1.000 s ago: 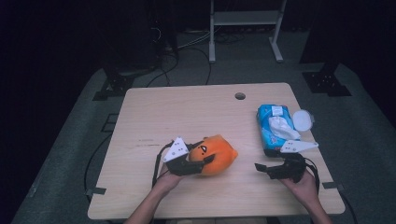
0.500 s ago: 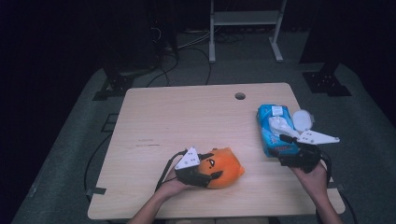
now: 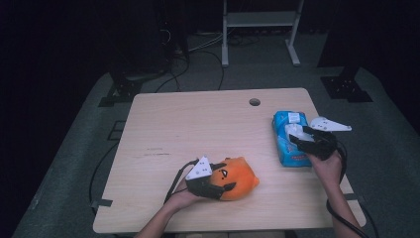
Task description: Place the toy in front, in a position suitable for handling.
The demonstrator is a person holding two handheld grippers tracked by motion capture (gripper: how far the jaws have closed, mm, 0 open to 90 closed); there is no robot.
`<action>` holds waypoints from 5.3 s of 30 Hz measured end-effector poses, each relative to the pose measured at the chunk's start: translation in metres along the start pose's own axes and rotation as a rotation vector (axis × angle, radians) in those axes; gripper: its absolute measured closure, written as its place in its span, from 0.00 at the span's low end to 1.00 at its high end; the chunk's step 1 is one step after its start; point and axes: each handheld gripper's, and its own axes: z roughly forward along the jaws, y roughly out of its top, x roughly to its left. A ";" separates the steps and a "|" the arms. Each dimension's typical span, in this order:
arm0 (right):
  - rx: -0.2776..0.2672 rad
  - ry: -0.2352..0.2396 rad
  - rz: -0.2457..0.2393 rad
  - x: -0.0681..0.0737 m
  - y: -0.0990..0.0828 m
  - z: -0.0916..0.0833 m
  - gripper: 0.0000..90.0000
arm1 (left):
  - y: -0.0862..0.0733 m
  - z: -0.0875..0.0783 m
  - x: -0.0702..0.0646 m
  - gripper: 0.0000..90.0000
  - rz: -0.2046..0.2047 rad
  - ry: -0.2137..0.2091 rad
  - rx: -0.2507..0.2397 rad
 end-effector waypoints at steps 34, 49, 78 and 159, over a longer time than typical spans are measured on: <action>-0.148 0.152 0.151 -0.003 0.017 -0.043 0.95 | 0.003 -0.001 -0.001 0.18 0.033 0.009 0.009; -0.120 0.440 -0.054 0.080 0.043 -0.098 0.95 | 0.025 -0.029 0.001 0.10 0.079 0.058 0.048; 0.106 0.715 -0.226 0.181 0.042 0.004 0.68 | 0.008 -0.025 0.005 0.35 0.084 -0.061 0.083; 0.032 0.529 -0.168 0.140 0.010 -0.006 0.91 | -0.007 -0.024 0.042 0.35 -0.172 0.030 0.081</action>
